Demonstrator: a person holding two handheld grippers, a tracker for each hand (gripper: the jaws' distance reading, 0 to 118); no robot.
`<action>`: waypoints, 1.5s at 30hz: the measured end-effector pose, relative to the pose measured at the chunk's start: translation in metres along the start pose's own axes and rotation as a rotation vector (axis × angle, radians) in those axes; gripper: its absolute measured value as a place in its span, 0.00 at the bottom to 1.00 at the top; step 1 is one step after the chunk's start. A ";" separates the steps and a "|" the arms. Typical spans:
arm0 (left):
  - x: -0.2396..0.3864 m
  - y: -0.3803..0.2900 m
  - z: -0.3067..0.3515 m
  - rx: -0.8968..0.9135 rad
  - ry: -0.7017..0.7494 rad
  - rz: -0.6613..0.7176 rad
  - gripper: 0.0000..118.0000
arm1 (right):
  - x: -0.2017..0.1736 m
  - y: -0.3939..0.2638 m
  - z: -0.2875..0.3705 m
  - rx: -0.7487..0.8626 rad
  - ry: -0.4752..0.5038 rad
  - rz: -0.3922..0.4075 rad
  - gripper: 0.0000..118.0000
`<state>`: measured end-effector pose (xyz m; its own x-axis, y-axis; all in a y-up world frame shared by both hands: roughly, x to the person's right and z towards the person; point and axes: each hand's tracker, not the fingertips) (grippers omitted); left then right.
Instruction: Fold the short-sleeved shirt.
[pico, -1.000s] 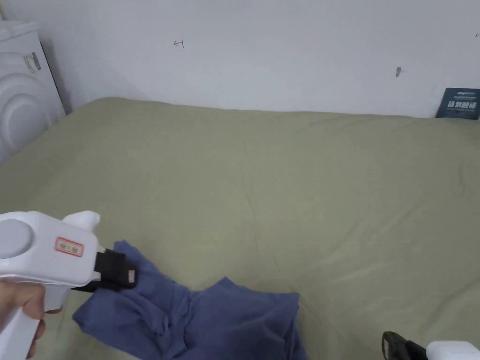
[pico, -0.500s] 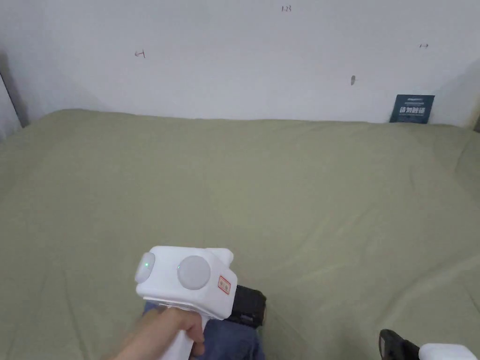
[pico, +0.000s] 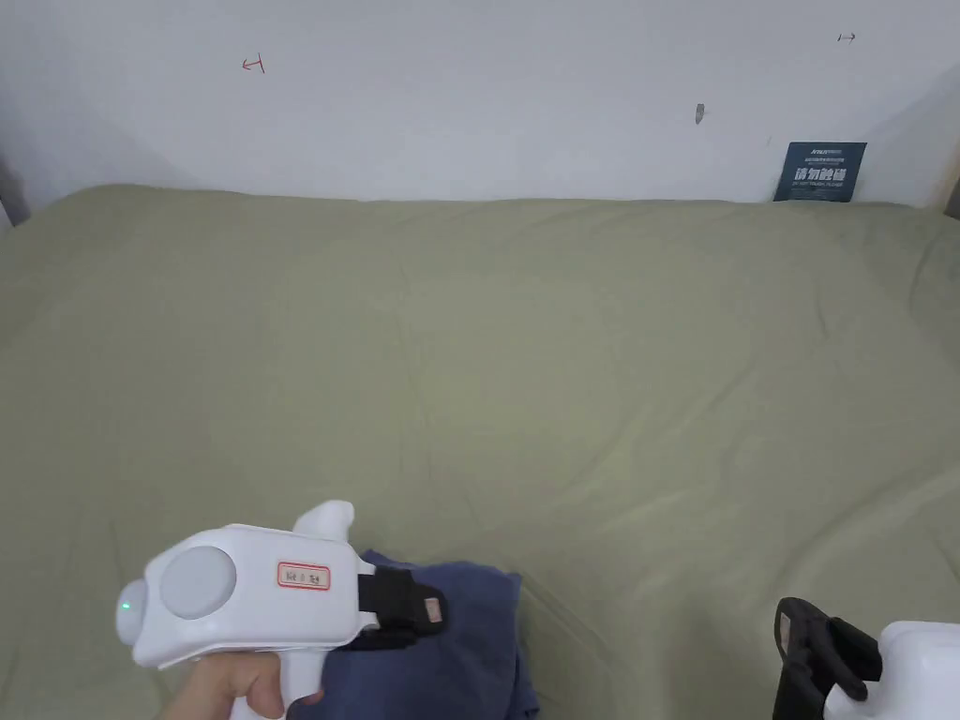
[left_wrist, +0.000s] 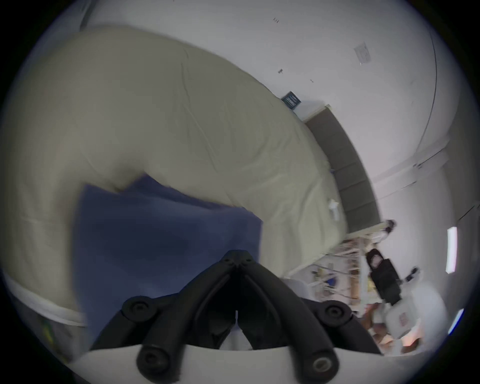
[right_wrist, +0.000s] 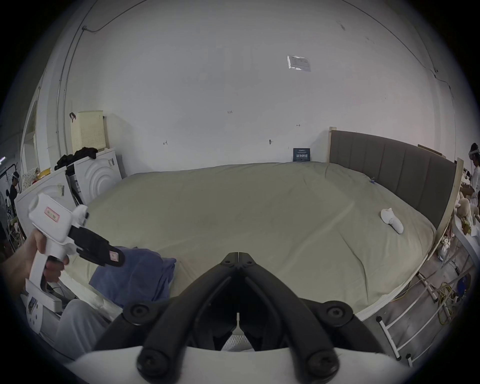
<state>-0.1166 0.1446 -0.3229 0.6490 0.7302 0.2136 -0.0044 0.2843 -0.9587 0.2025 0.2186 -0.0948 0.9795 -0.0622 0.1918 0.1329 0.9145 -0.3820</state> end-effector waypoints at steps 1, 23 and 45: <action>-0.001 -0.001 -0.016 -0.016 -0.052 0.036 0.00 | -0.001 -0.002 0.000 -0.005 0.001 0.004 0.01; -0.085 0.018 0.104 0.065 0.304 -0.073 0.00 | -0.078 -0.085 -0.229 -0.800 0.928 -0.632 0.01; -0.134 0.036 0.027 -0.114 -0.251 0.096 0.87 | -0.047 -0.108 -0.234 -0.785 0.971 -0.816 0.01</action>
<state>-0.2245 0.0735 -0.3807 0.4410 0.8854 0.1469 0.0384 0.1450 -0.9887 0.1774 0.0293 -0.2740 0.2708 -0.9615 0.0458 0.4166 0.0741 -0.9060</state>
